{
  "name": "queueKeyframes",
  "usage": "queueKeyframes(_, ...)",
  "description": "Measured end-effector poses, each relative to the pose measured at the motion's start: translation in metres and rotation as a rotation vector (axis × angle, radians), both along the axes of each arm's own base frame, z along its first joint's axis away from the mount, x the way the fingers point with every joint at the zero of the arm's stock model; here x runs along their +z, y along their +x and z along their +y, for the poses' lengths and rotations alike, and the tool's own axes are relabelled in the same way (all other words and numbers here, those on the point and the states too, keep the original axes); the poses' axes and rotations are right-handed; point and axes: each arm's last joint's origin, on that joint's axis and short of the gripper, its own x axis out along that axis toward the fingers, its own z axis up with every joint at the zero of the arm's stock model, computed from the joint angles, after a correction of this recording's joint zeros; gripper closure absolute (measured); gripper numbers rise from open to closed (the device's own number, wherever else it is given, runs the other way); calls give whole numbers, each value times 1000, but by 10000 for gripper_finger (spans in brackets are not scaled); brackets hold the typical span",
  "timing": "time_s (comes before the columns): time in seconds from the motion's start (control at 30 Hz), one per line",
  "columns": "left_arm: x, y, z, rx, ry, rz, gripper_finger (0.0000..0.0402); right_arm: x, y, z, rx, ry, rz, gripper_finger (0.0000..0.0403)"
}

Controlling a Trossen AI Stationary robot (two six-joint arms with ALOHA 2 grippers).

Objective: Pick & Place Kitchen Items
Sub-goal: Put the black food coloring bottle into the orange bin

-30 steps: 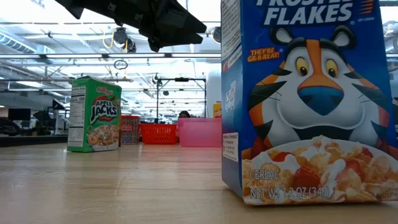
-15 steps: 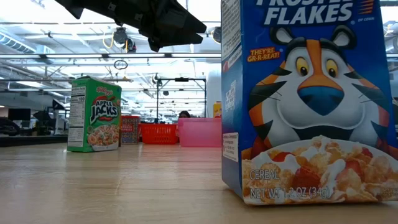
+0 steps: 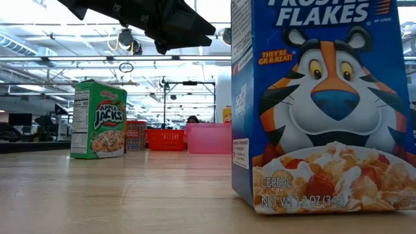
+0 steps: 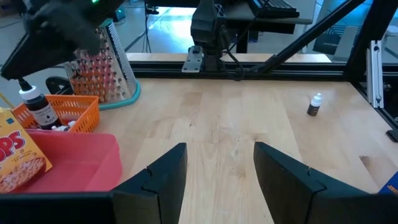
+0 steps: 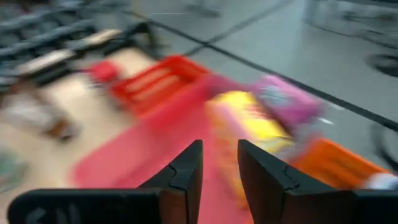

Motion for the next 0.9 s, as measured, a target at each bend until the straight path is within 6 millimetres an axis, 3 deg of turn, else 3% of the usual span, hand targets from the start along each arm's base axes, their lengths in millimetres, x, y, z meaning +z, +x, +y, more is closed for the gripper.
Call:
queueKeyframes(0.27,0,0,0,0,1,4,215,9,11,43,294,11,-30,312)
queueKeyframes(0.9,-2,-1,0,3,-7,20,215,5,22,146,743,54,6,312)
